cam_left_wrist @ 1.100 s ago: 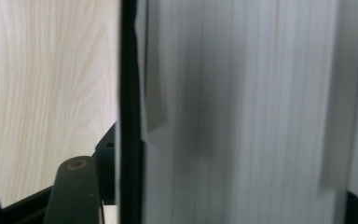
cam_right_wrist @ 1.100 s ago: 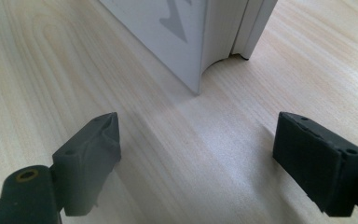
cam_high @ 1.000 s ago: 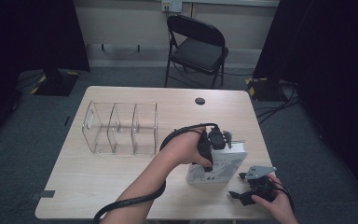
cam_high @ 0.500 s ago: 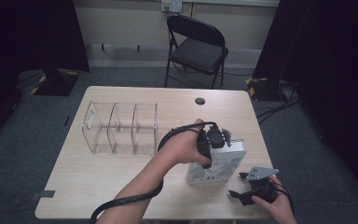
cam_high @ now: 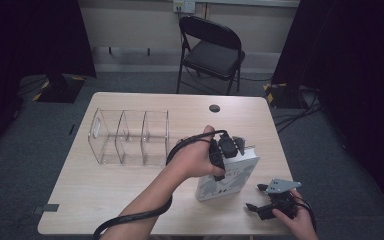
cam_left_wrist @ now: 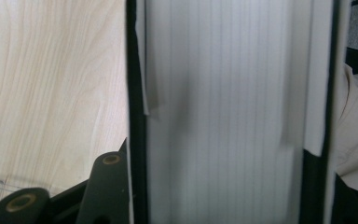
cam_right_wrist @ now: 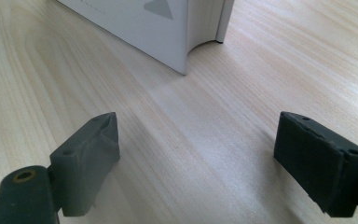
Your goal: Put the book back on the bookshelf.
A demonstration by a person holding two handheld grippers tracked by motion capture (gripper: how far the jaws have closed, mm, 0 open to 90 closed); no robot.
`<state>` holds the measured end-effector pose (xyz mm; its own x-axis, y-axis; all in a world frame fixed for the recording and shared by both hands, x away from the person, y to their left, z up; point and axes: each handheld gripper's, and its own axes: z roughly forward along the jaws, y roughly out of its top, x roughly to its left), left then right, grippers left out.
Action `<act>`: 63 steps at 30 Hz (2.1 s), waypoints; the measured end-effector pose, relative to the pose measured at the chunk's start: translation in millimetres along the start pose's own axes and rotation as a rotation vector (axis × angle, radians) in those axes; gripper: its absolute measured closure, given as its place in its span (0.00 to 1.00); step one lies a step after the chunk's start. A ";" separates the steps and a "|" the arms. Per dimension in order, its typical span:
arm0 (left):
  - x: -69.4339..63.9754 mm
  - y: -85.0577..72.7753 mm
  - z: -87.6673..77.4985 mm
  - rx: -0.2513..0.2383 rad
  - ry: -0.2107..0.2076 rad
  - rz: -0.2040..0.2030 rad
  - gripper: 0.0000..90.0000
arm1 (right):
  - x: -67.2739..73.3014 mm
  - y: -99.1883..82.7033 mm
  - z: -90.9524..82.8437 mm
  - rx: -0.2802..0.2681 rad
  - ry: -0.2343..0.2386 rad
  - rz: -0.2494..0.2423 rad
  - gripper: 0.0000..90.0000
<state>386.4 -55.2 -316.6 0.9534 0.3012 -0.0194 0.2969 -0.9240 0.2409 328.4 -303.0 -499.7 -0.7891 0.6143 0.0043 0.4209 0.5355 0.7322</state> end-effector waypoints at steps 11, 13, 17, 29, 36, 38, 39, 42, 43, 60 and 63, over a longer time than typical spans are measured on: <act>6.1 -18.8 -5.5 -0.002 0.008 -0.067 0.58 | 0.1 0.0 0.0 -0.002 -0.003 0.000 0.15; 8.0 -27.3 -8.4 -0.001 0.012 -0.088 0.58 | 0.1 0.0 0.0 -0.002 -0.003 0.001 0.15; 12.5 -44.5 -14.7 0.008 0.020 -0.116 0.59 | 0.1 0.0 0.1 -0.002 -0.003 0.000 0.15; 22.5 -100.0 -26.6 -0.016 0.020 -0.216 0.59 | 0.2 0.0 0.0 -0.001 -0.003 0.002 0.15; 26.1 -118.5 -30.6 -0.025 0.021 -0.236 0.59 | 0.1 0.0 0.0 -0.002 -0.003 0.001 0.15; 26.6 -124.5 -31.0 -0.035 0.024 -0.249 0.59 | 0.1 0.0 0.0 -0.002 -0.003 0.001 0.15; 27.7 -127.2 -31.9 -0.035 0.020 -0.254 0.59 | 0.1 0.0 0.1 -0.002 -0.003 0.000 0.15; 27.4 -134.8 -34.5 -0.046 0.027 -0.269 0.59 | 0.1 0.0 0.1 -0.002 -0.003 0.000 0.15; 27.8 -138.3 -36.2 -0.045 0.025 -0.265 0.59 | 0.1 0.0 0.0 -0.002 -0.003 0.001 0.15; 23.3 -175.1 -40.8 -0.042 0.050 -0.252 0.58 | 0.2 0.0 0.1 -0.002 -0.003 0.000 0.15; 21.1 -173.4 -40.1 -0.035 0.060 -0.244 0.58 | 0.2 -0.1 0.1 -0.001 -0.002 -0.001 0.15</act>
<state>352.8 120.9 -319.9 0.8484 0.5288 -0.0234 0.5147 -0.8139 0.2695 328.3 -302.9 -499.8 -0.7885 0.6150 0.0018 0.4195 0.5356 0.7329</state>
